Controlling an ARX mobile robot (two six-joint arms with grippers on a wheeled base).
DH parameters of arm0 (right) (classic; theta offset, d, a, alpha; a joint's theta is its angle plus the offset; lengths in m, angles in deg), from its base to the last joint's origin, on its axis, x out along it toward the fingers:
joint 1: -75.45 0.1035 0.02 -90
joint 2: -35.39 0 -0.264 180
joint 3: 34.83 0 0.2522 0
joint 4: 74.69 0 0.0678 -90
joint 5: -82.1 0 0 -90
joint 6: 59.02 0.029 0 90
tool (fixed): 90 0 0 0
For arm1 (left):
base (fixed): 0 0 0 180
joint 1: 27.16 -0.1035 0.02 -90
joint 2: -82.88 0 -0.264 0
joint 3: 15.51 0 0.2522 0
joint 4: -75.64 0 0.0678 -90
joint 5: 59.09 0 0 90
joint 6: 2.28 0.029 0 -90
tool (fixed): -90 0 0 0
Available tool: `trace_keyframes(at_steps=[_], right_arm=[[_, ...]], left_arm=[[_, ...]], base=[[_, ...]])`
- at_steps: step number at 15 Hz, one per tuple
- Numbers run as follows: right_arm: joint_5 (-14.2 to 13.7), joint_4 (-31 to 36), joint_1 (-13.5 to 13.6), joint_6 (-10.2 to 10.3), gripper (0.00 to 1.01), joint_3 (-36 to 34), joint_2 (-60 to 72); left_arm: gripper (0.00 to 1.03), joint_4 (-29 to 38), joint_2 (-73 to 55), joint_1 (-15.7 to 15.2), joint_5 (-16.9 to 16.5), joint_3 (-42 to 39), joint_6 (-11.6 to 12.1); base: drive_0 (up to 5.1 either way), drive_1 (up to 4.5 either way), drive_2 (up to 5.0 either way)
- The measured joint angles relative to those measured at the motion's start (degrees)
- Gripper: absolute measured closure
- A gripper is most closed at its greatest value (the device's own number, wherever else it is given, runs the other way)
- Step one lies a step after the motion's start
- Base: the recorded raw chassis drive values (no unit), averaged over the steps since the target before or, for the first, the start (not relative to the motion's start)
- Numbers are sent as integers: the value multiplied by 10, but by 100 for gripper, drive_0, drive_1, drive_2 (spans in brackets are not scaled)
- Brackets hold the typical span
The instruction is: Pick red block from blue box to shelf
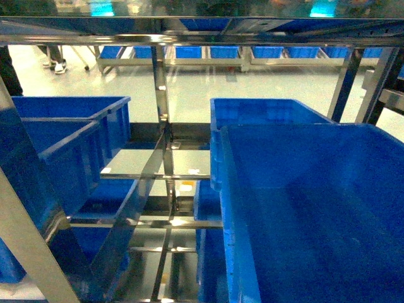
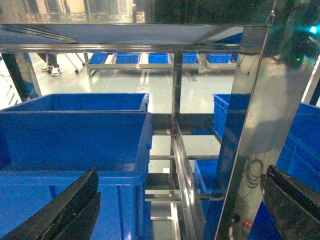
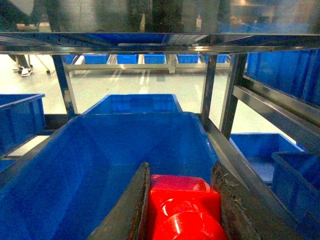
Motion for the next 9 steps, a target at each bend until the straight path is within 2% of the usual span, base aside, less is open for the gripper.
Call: trace_keyframes(at_steps=[3,4,5,6,7,8,9], right_arm=[[0,0,0,0,72,0,0],[-17,-17,6,-9,72,3,4],[-82,-32,43,-43,72,10,43],[-122,-3,83,-57,72,13,105],[-144,41,116,-56,72,21,173],[-146,84,137,-46,72,39,247],[-138,134,151,-24,72,64,342]], left_arm=[[5,0,0,0,0,0,0],[5,0,0,0,0,0,0],[5,0,0,0,0,0,0],[5,0,0,0,0,0,0],[5,0,0,0,0,0,0],[5,1,0,0,0,0,0],[5,1,0,0,0,0,0]], base=[[0,0,0],[0,0,0],[0,0,0],[0,0,0],[0,0,0],[0,0,0],[0,0,0]])
